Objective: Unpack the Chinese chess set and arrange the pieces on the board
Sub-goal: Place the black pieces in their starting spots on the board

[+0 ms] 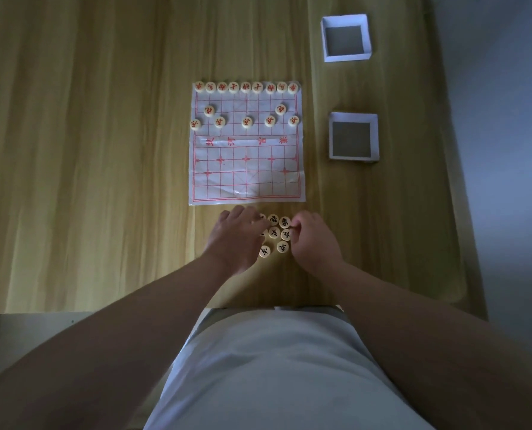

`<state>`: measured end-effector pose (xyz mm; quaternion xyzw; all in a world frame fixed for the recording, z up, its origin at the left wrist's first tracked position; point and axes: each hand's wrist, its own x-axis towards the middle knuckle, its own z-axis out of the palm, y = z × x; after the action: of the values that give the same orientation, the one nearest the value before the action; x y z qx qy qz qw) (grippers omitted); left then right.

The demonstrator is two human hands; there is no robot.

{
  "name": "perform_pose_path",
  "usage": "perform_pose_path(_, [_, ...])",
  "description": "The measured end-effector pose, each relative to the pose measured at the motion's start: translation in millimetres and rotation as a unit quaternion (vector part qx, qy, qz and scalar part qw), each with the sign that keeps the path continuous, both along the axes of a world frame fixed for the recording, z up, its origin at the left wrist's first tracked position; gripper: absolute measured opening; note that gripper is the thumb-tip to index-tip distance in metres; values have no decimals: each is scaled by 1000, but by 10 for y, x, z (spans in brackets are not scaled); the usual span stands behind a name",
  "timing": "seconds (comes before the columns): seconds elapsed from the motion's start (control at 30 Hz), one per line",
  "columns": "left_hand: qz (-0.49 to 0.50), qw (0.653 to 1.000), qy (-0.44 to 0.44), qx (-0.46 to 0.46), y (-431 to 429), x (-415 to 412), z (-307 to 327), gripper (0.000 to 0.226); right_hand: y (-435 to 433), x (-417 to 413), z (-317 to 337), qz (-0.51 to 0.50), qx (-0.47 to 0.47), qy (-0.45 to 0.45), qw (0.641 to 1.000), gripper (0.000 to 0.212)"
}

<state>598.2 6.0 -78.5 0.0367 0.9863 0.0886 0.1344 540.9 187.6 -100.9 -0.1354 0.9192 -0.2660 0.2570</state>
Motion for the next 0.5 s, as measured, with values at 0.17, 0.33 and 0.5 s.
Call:
perform_pose_path(0.17, [-84,995,-27,-36,43,-44,-52,53,-39,45,1,-33,23,-14,999,11])
perform_pose_path(0.33, [-89,996,2,-24,61,-60,-101,38,24,51,24,-110,49,-25,992,17])
perform_pose_path(0.5, [-83,996,42,-9,73,-101,-168,23,79,104,79,-69,52,-32,996,27])
